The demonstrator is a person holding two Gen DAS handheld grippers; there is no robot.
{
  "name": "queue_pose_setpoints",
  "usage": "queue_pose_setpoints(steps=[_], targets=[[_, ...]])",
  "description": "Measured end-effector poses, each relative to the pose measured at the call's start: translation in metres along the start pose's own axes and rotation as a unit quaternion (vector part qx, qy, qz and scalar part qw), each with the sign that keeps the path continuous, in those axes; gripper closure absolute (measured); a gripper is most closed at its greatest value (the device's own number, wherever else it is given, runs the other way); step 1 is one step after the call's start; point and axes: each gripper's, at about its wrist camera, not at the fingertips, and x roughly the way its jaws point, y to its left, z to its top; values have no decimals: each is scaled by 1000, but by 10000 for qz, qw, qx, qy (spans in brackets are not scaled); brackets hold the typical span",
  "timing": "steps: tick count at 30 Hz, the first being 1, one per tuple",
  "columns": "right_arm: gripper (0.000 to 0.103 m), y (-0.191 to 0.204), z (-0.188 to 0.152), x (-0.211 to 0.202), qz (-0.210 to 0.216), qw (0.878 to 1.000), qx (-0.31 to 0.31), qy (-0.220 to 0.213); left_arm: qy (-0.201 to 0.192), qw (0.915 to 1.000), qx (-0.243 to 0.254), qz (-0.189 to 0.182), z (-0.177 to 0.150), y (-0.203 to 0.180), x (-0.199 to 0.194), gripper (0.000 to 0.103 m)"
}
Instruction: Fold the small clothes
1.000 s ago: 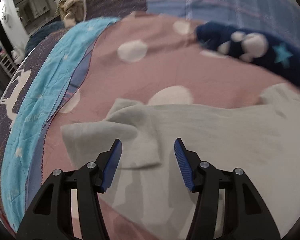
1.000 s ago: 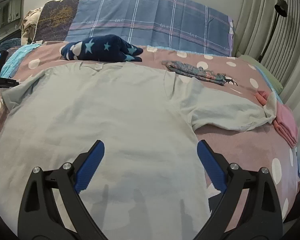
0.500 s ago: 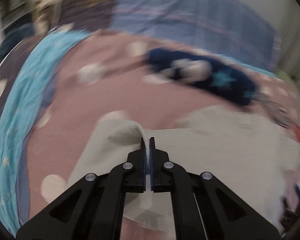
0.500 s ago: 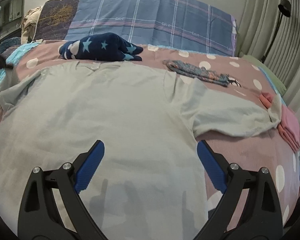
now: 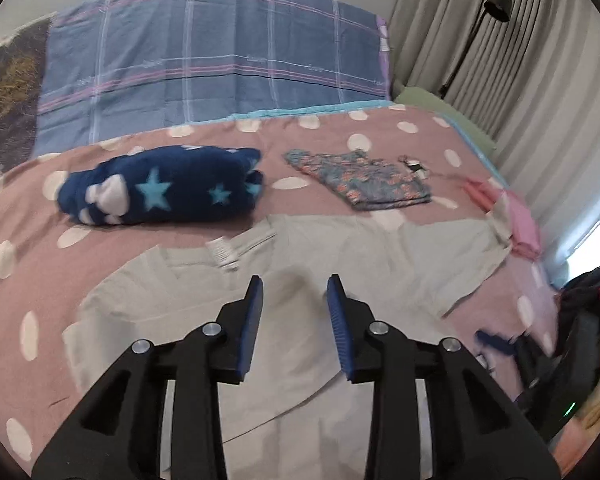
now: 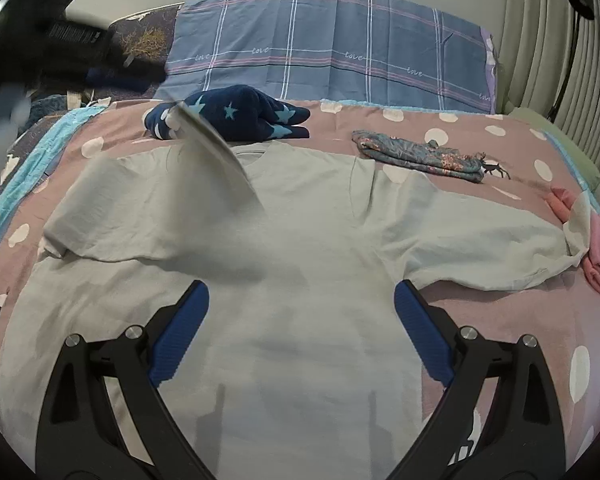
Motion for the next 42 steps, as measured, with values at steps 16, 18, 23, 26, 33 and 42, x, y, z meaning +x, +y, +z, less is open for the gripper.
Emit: queue_pose_setpoints(steps=[16,18,23,26,33,42], targets=[[32,11,54,145,978,9860,411,1286,306,9799,-309,1946,-184,109,-31,37],[71,21,58,145,964,9877,296,1192,373,9754,-203,2165,-183,112,-16,37],[100,3,89,96,1019,9919,592,483,259,9645,-263,2614,-172,122,-4,34],[100,-28,98,72,406,9971,630,142,197,9637,-226,2654,-177,123,-5,33],[97,-96,52,130,-162,9835,1194,1352,94,9738,-642,2178,-188,126,-16,32],[60,-62,72,102,-100,9947,712,741,-231,9691,-2363,665,-161,207,-22,32]])
